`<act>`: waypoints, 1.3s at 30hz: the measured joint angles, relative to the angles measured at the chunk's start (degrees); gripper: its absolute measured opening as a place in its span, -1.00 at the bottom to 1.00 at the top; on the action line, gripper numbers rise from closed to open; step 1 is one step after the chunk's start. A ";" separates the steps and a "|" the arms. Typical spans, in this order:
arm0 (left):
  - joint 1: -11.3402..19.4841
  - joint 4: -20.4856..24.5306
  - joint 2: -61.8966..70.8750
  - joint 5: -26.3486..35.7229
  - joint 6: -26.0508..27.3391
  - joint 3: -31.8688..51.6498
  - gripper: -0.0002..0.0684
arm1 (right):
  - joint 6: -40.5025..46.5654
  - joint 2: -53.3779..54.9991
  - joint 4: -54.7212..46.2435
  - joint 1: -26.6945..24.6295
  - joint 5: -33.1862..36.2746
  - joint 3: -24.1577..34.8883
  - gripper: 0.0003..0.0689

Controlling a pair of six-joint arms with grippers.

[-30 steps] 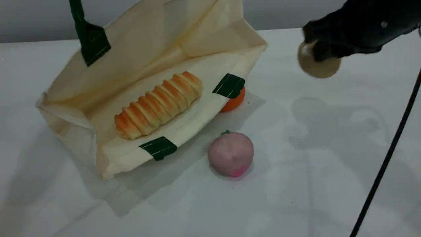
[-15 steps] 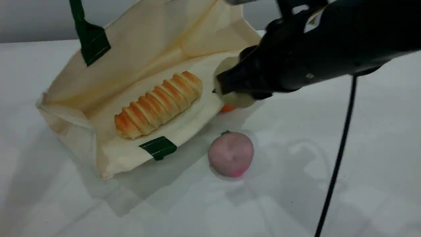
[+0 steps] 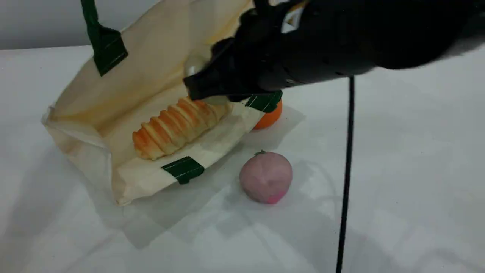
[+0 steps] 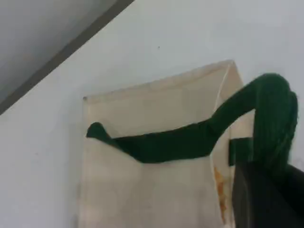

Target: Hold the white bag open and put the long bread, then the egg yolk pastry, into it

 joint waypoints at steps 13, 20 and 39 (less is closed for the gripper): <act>0.00 -1.72 0.00 0.00 0.00 0.00 -0.75 | -0.89 9.21 -7.33 0.00 -2.48 -9.84 -0.50; 0.00 -1.48 0.00 0.00 0.05 0.00 -0.75 | -0.62 13.51 -6.09 0.00 2.75 -15.18 0.24; 0.00 -1.48 0.00 0.00 0.05 0.00 -0.75 | -2.23 -0.15 -5.64 -0.24 28.66 -15.55 0.58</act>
